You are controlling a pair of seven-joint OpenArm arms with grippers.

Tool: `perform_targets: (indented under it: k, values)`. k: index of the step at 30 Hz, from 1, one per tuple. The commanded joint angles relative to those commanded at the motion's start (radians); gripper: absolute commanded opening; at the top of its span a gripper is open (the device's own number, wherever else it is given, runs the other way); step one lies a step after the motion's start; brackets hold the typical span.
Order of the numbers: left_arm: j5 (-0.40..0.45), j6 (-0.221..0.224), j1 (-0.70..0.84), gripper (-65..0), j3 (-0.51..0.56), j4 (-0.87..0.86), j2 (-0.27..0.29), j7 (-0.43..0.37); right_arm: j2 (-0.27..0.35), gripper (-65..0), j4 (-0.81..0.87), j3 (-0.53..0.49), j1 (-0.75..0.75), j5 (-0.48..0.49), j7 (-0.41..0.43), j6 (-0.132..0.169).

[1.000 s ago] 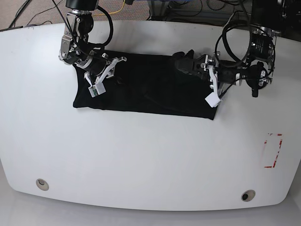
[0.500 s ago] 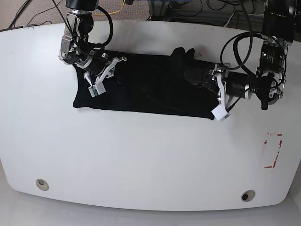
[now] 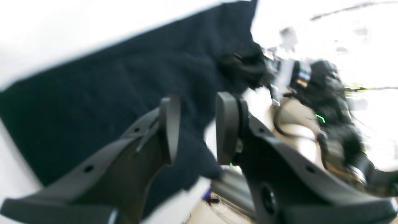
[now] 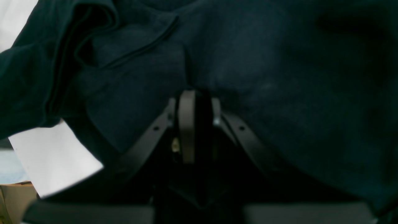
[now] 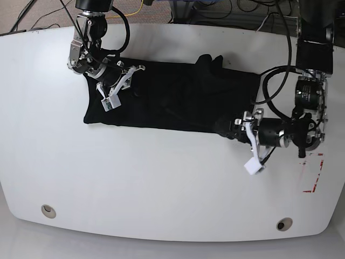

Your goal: Layout the t-shirt on the table in an organized manner, then fold the t-shirt properly

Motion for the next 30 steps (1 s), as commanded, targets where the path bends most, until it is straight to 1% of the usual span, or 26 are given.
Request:
perform_targets:
  k: [1, 3, 10, 14, 16, 18, 21, 22, 23, 24, 26, 27, 28, 30]
  values:
    - [0.041, 0.0, -0.014, -46.8, 0.017, -0.009, 0.028, 0.0, 0.0, -58.7, 0.0, 0.0, 0.002, 0.0, 0.0, 0.0]
    - [0.092, -0.002, -0.025, -46.8, 0.04, -0.015, 0.06, 0.0, -0.002, -58.7, 0.0, 0.0, 0.012, 0.0, 0.0, 0.0]
    - [0.249, 0.0, -0.026, -46.7, 0.133, -0.037, 0.17, -0.002, -0.002, -58.7, 0.0, 0.0, 0.021, 0.0, 0.0, 0.0]
    - [0.301, 0.005, -0.011, -46.7, 0.143, -0.043, 0.198, 0.0, -0.002, -58.7, 0.0, 0.0, 0.023, 0.0, 0.0, 0.0]
    - [0.347, 0.043, 0.006, -46.7, 0.141, -0.043, 0.221, 0.0, -0.002, -58.7, 0.0, 0.0, 0.023, 0.0, 0.0, 0.0]
    - [0.394, 0.098, 0.015, -46.7, 0.14, -0.043, 0.242, 0.0, -0.002, -58.7, 0.0, 0.0, 0.023, 0.0, 0.0, 0.0]
    - [0.44, 0.166, 0.017, -46.7, 0.143, -0.041, 0.267, 0.0, -0.002, -58.7, 0.0, 0.0, 0.023, 0.0, 0.0, 0.0]
    - [0.45, 0.19, 0.018, -46.7, 0.143, -0.041, 0.275, 0.0, -0.002, -58.7, 0.0, 0.0, 0.023, 0.0, 0.0, 0.0]
    - [0.453, 0.201, 0.02, -46.7, 0.143, -0.04, 0.279, 0.0, -0.002, -58.7, 0.0, 0.0, 0.023, 0.0, 0.0, 0.0]
    - [0.456, 0.224, 0.025, -46.7, 0.143, -0.038, 0.284, 0.0, -0.002, -58.7, 0.0, 0.0, 0.023, -0.002, 0.0, 0.0]
    - [0.459, 0.252, 0.026, -46.5, 0.143, -0.035, 0.29, -0.002, -0.002, -58.7, 0.0, 0.0, 0.023, -0.002, 0.0, 0.0]
    - [0.459, 0.276, 0.026, -46.5, 0.143, -0.035, 0.298, -0.002, -0.002, -58.7, 0.0, 0.0, 0.023, -0.002, 0.0, 0.0]
    - [0.459, 0.285, 0.026, -46.5, 0.143, -0.035, 0.302, -0.002, -0.002, -58.7, 0.0, 0.0, 0.023, -0.002, 0.0, 0.0]
    - [0.459, 0.318, 0.026, -46.5, 0.143, -0.037, 0.315, -0.011, -0.002, -58.7, 0.0, 0.0, 0.025, -0.002, 0.0, 0.0]
